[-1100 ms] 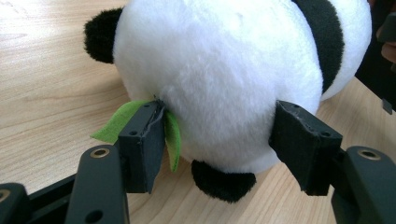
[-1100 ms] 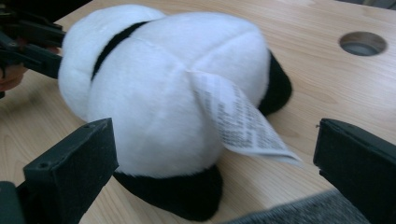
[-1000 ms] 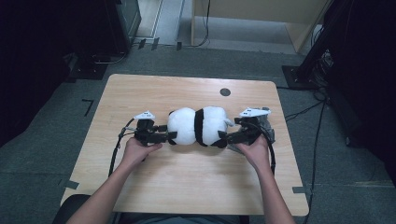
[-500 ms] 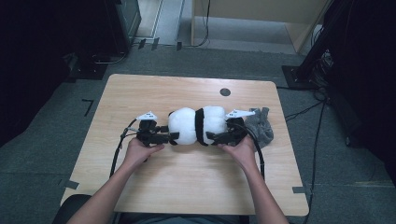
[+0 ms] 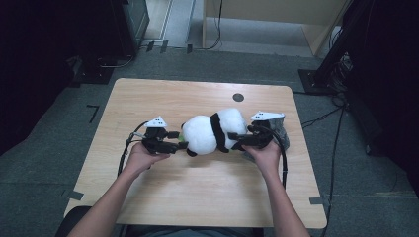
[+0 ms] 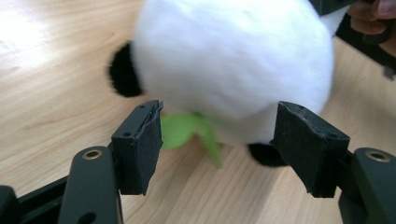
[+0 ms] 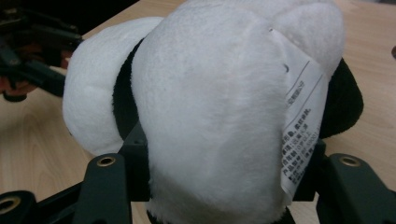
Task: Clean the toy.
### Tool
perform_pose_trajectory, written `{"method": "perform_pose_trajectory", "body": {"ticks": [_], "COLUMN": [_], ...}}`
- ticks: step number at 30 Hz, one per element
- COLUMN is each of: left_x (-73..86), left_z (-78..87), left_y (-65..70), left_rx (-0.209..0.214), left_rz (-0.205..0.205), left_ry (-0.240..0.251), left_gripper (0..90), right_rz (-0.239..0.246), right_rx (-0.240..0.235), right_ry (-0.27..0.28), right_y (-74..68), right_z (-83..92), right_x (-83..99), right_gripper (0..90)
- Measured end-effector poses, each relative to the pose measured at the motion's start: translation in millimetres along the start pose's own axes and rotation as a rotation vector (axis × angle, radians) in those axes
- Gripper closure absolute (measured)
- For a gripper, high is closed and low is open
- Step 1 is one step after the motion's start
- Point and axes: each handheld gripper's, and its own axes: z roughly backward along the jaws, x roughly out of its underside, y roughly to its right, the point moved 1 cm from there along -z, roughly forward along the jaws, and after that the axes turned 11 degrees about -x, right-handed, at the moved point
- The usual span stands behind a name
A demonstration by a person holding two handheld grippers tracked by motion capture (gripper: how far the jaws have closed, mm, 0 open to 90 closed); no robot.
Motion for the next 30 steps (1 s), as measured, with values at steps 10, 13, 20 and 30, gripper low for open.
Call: {"method": "perform_pose_trajectory", "body": {"ticks": [10,13,20,30], "left_x": [2.8,5.4,7.0,18.0], "left_z": [6.4,0.4,0.5,-14.2], "left_y": [-1.7,-0.5,22.5,40.1], "left_rx": [0.233,0.324,0.457,0.364], "left_rz": [-0.039,-0.018,-0.122,-0.221], "left_ry": [0.044,0.032,0.087,-0.161], "left_gripper": [25.0,11.8,0.0,22.6], "right_rz": [0.119,0.135,0.171,0.210], "right_rx": [-0.201,-0.254,-0.327,-0.270], "right_ry": [-0.005,-0.017,-0.033,-0.073], "right_y": [-10.8,-12.2,-20.1,-24.1], "right_z": [17.6,15.0,2.8,-12.5], "right_x": [-3.3,-3.1,-5.2,-9.9], "right_gripper": [41.4,41.5,40.1,34.3]}}
